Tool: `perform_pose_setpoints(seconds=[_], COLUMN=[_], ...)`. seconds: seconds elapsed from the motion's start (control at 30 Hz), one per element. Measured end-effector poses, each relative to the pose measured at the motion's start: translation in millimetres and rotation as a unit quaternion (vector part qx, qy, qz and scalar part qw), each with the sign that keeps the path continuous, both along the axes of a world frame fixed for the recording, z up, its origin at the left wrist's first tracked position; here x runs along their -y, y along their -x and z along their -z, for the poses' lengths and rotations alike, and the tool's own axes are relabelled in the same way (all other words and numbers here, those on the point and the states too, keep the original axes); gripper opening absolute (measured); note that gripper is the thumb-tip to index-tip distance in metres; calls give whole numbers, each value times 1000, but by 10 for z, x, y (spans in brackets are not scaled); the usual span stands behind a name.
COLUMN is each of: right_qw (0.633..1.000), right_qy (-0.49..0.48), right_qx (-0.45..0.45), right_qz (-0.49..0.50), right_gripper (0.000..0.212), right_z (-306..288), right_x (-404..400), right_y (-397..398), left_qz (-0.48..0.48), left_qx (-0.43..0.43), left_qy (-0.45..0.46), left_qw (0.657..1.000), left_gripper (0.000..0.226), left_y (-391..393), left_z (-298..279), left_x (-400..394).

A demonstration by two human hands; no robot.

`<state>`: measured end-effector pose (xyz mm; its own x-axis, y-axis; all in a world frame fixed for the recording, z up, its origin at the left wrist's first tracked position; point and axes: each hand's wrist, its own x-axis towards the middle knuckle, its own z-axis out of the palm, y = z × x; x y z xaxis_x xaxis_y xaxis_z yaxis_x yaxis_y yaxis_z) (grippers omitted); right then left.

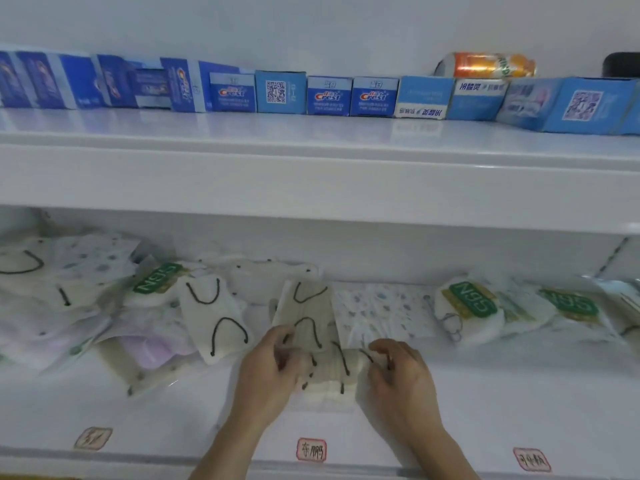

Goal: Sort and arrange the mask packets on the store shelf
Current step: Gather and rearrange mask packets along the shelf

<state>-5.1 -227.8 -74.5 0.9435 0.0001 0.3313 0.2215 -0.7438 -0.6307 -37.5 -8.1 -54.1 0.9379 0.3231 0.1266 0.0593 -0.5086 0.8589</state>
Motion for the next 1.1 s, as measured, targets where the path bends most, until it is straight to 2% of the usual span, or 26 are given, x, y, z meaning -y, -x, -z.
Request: perform_pose_setpoints(seconds=[0.1, 0.13, 0.2, 0.27, 0.33, 0.4, 0.47, 0.5, 0.53, 0.6, 0.67, 0.7, 0.77, 0.9, 1.03, 1.1], right_qw=[997, 998, 999, 997, 997, 996, 994, 995, 995, 994, 995, 995, 995, 992, 988, 987], right_qy=[-56, -50, 21, 70, 69, 79, 93, 89, 84, 73, 45, 26, -5, -24, -31, -33], right_qx=[39, 39, 32, 24, 26, 37, 43, 46, 54, 74, 82, 84, 82, 89, 93, 98], right_qz=[20, 11, -10, -9, 14, 36, 35, 21, 3, -22, -38, -45, -58, -84, -116, -123], right_gripper=[23, 26, 27, 27, 34, 37, 36, 40, 43, 40, 46, 51, 53, 52, 56, 57], right_z=[-57, -79, -59, -19, -6, -14, -16, -7, -4, -10, -28, -28, -18, -2, -54, -90], right_x=[-315, -430, -596, -639, -605, -579, -597, -611, -619, -610, -588, -580, -569, -516, -514, -522], right_y=[75, 97, 101, 71, 60, 68, 64, 52, 46, 48, 56, 64, 77, 52, 81, 113], left_qz=[-9, -11, -14, -13, -14, -26, -32, -27, -17, -17, -44, -55, -55, -30, 10, 35], left_qx=[16, 21, 35, 54, 52, 39, 32, 26, 19, -18, -64, -76, -96, -102, -87, -79], left_qy=[18, 21, 16, 1, -29, -43, -51, -54, -34, 93, 228, 257, 285, 271, 275, 286], left_qw=[1000, 1000, 999, 998, 998, 998, 998, 998, 999, 995, 971, 962, 952, 957, 957, 954], left_gripper=[29, 30, 27, 17, 12, 18, 14, 21, 29, 38, 45, 50, 49, 16, 31, 25], left_y=[-17, -5, 32, 57, 72, 63, 13, -27, -74, -213, -305, -346, -365, -358, -274, -203], left_z=[46, 45, 27, 16, 16, 9, -36, -68, -106, -181, -233, -241, -292, -354, -378, -455], left_x=[-44, -43, -32, -18, 11, 58, 91, 99, 111, 99, 89, 83, 115, 135, 63, 50])
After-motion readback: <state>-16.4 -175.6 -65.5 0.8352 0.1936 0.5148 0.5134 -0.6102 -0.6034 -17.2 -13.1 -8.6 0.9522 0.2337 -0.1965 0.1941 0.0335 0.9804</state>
